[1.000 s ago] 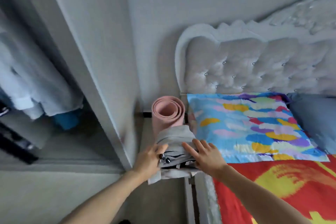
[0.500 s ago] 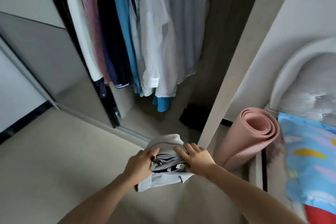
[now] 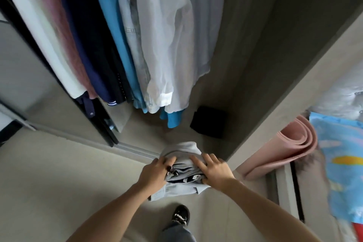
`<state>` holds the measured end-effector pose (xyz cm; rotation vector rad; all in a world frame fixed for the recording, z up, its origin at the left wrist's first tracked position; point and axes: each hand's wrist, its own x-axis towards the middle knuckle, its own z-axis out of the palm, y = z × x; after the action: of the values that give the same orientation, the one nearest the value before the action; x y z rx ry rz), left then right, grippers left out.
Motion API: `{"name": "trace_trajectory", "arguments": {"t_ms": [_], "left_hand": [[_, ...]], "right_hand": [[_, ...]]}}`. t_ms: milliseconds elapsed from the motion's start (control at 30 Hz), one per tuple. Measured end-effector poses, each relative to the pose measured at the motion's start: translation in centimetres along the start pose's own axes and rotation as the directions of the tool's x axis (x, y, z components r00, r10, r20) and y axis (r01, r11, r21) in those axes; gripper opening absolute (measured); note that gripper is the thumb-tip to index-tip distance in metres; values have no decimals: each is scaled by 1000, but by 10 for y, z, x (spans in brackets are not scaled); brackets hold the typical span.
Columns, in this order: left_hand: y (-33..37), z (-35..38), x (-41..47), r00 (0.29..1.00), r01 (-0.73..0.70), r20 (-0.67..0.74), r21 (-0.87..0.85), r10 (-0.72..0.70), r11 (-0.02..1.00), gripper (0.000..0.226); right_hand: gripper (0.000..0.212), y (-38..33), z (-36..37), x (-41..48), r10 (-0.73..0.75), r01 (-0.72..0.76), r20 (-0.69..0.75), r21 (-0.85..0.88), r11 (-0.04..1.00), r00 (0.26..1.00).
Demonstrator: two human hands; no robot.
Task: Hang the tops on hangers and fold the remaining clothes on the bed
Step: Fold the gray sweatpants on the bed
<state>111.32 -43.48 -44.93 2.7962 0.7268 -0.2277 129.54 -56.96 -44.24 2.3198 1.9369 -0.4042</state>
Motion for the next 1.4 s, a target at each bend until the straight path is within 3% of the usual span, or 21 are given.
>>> {"name": "trace_trajectory", "arguments": {"t_ms": [367,533,600,667,733,833,933,1000,1100,1233,1400], "left_hand": [[-51,73,154,987,-147,60,22,146,989,96],[-76,128,226,976,-220,30,85,218,972,106],[-84,169,270,956,-288,-4,171,293,942,96],[-89,208,309,937,-326,-53,222,345,919,60],[-97,269,348,949,-302,-18,234,315,924,51],[-96,347,388,958,-229,220,187,187,955,96],[-97,413,404,913,-162,394,109,108,981,83],[-97,441,410,917,-147,383,64,111,987,89],[-98,441,412,919,-124,382,33,102,992,92],[-92,425,403,920,-137,381,82,96,987,88],[-74,373,364,896,-205,425,145,126,968,77]], "right_hand": [[107,61,83,108,199,-196,-36,74,978,979],[112,86,142,159,315,-329,-203,-39,943,927],[92,105,181,187,346,-374,-268,-60,925,899],[75,124,219,211,399,-424,-289,-28,905,870],[86,141,278,237,443,-460,-238,-19,888,864],[106,167,372,265,520,-520,-34,-6,854,854],[121,187,438,276,593,-597,67,87,798,803],[117,190,444,277,603,-618,155,80,782,783],[83,191,443,277,591,-622,216,125,773,777],[81,184,426,275,595,-644,271,150,750,756],[74,162,354,239,566,-637,305,239,733,766]]}}
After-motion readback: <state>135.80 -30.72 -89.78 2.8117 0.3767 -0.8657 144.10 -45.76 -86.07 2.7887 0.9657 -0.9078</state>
